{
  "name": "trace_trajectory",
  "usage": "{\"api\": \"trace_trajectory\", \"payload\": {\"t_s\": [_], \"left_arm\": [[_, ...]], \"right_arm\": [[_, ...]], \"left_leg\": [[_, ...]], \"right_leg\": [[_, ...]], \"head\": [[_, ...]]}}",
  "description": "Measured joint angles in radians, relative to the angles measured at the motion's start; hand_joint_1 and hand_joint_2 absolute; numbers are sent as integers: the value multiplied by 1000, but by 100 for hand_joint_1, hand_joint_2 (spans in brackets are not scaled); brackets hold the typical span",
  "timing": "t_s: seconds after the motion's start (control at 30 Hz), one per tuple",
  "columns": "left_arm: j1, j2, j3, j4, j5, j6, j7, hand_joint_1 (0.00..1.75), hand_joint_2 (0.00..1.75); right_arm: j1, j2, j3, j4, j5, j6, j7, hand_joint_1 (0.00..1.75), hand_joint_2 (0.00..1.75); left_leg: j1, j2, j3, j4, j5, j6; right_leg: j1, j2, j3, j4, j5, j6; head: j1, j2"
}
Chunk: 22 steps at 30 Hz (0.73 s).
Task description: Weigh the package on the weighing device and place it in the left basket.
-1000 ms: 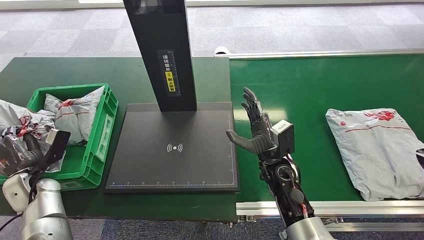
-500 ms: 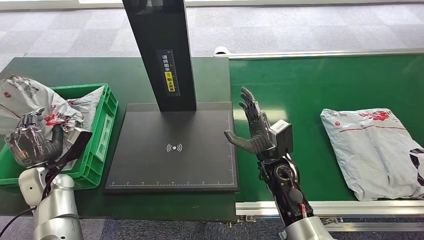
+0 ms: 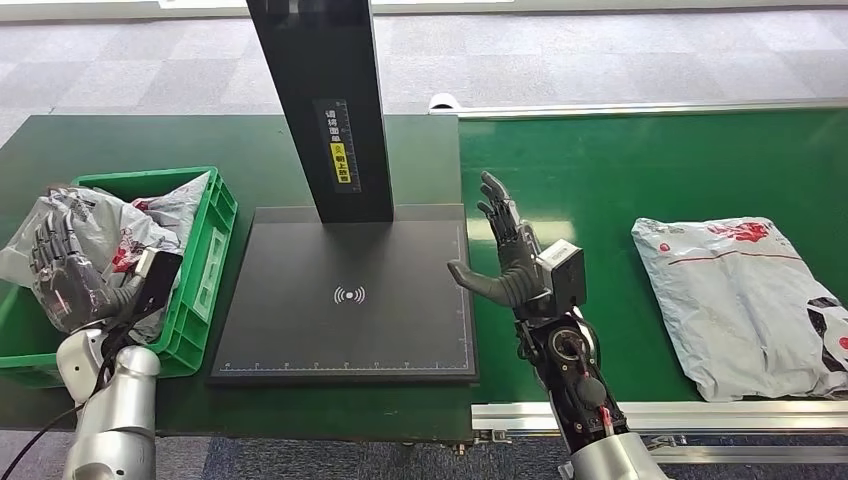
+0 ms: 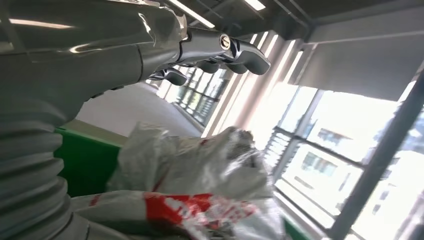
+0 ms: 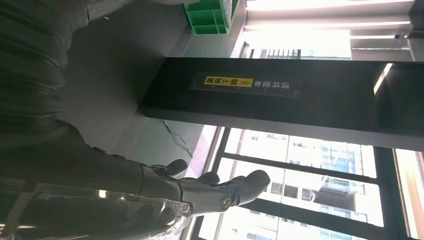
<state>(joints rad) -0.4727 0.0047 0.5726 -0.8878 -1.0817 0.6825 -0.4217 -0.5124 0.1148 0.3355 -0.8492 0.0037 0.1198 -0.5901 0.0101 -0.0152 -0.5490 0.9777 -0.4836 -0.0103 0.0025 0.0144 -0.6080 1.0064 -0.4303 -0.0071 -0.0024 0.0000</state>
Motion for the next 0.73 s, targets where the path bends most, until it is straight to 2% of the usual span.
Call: {"api": "trace_trajectory", "payload": {"t_s": [0.1, 0.3, 0.4, 0.47, 0.53, 0.7, 0.73], "left_arm": [[8, -10, -35, -22, 315, -21, -139, 0, 175], [65, -45, -164, -169, 777, -122, -266, 0, 175], [101, -66, -226, -267, 922, -158, -277, 0, 175], [119, -74, -265, -318, 990, -218, -275, 0, 175], [133, -78, -303, -352, 1061, -321, -253, 0, 175], [146, -65, -417, -346, 1173, -665, -132, 0, 175], [146, -62, -430, -341, 1180, -698, -123, 0, 175]], "right_arm": [[0, 0, -1, 0, -5, -8, 4, 0, 175], [-1, 0, -2, 12, -18, -19, 30, 0, 175], [-4, 0, -3, 26, -19, -20, 34, 0, 175], [-9, 0, -3, 36, -19, -19, 36, 0, 175], [-14, 0, -3, 45, -21, -18, 41, 0, 175], [-35, 5, -3, 81, -42, -4, 76, 0, 175], [-38, 6, -3, 86, -45, -2, 80, 0, 175]], "left_leg": [[0, 0, 0, 0, 0, 0], [0, 1, -1, 0, 0, 0], [0, 1, -1, 0, 0, 0], [0, 0, -1, 0, 0, 0], [0, 0, -1, 0, 0, 0], [0, 0, -1, 0, 0, 0], [0, 0, -1, 0, 0, 0]], "right_leg": [[0, 0, 0, 0, 0, 0], [0, 0, 0, 0, 0, 0], [0, 0, -1, 0, 0, 0], [0, 0, -1, 0, 0, 0], [0, 0, -1, 0, 0, 0], [0, 0, -1, 0, 0, 0], [0, 0, -1, 0, 1, 0]], "head": [[0, 0], [0, 0], [0, 0], [0, 0], [0, 0], [0, 0], [0, 0]]}}
